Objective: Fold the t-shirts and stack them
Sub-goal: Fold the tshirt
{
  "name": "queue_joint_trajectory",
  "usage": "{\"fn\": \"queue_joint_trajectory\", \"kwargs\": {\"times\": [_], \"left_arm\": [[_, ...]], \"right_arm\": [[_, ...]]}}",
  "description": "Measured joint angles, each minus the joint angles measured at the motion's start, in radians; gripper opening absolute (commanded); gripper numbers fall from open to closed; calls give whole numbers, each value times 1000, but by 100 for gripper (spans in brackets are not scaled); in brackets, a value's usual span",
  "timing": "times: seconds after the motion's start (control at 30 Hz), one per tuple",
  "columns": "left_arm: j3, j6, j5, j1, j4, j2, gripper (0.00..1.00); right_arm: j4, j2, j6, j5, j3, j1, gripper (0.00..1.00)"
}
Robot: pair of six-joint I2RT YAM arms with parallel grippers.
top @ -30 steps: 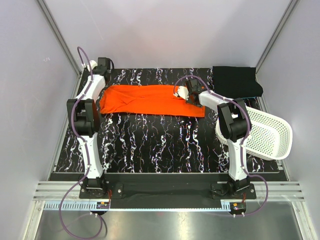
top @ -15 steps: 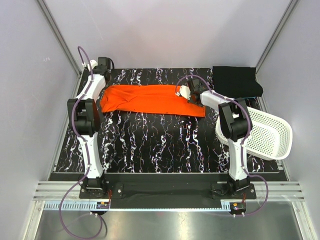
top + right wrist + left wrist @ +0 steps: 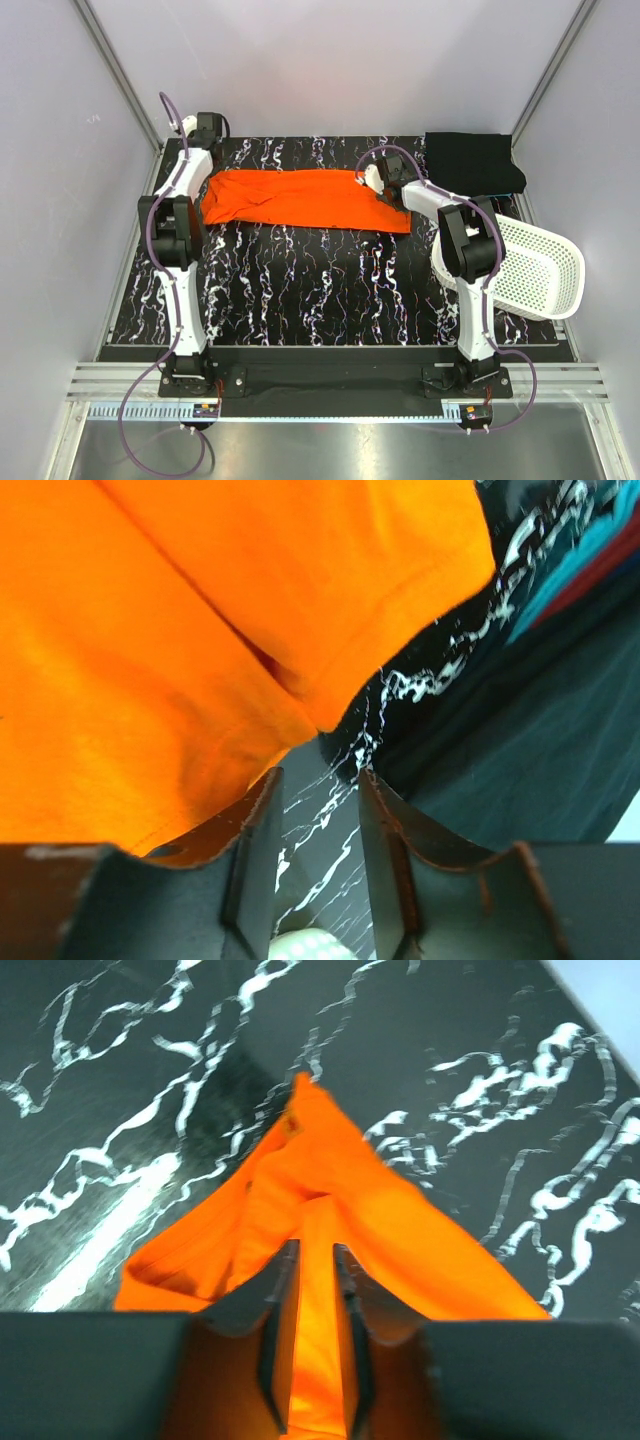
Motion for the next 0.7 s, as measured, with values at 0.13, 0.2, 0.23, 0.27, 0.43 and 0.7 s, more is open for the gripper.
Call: {"fn": "queue_joint_trajectory", "kwargs": {"times": [0.13,0.2,0.23,0.27,0.43,0.7], "left_arm": [[3,42,40,0,24,-8,31],[-16,74,61,1,33,-34,31],[-37,92,75,2,32,-58,31],[-63,110,92,2,34,-89,31],[-223,201,230,7,60,-284,40],[-563,316,414,26,152,-537,47]], "right_arm": [[-29,-21,122,22,2,1,43],[-87,-48,208,16,16,5,43],[-116,-61,249,13,30,7,42],[-145,-73,293,7,47,10,41],[-289,-92,535,-101,195,33,16],[-392,-49,877,-257,279,31,0]]}}
